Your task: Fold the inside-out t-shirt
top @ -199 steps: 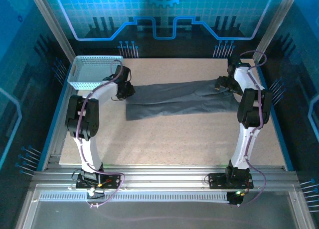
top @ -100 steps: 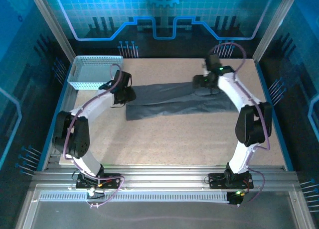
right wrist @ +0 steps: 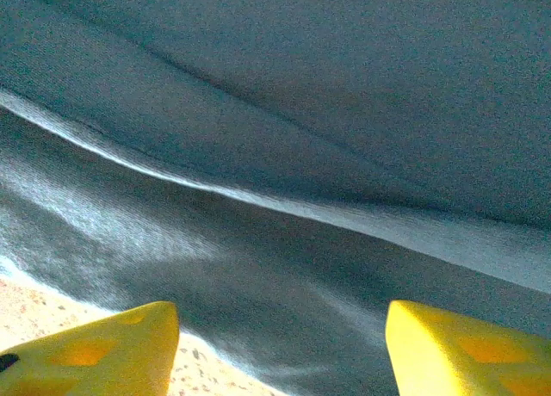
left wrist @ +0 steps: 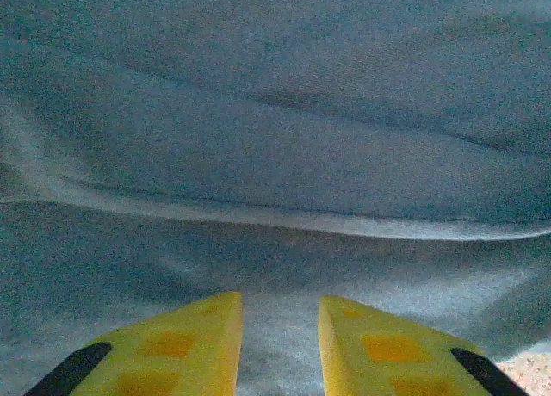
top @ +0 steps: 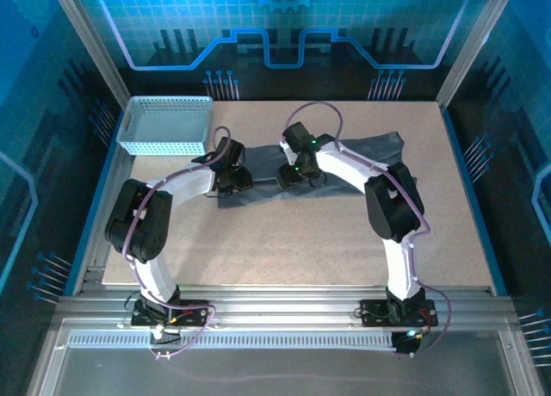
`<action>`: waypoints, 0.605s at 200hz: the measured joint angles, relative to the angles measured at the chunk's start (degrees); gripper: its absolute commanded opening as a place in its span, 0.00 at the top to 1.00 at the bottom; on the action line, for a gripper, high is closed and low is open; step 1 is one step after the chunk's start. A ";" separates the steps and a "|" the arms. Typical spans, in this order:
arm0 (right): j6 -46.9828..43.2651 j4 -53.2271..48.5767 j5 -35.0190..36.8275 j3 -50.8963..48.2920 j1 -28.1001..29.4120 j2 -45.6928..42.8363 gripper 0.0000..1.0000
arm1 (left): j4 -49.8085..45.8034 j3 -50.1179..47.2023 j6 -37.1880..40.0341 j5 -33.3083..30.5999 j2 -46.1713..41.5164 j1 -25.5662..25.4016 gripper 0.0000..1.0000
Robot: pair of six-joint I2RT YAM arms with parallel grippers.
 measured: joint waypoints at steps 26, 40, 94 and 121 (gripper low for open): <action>0.98 -0.24 -0.61 3.87 0.28 3.69 0.40 | 0.94 0.59 0.02 0.72 2.86 1.03 0.70; 1.51 -0.35 -0.42 5.68 0.22 5.33 0.41 | 1.22 1.27 0.02 1.03 4.00 1.90 0.70; 2.54 -1.84 1.38 14.27 -0.98 11.10 0.46 | 1.92 7.21 0.48 1.11 7.13 4.52 0.69; 2.73 -2.67 2.12 17.57 -2.69 13.00 0.47 | 1.81 11.15 0.68 1.33 8.79 5.05 0.69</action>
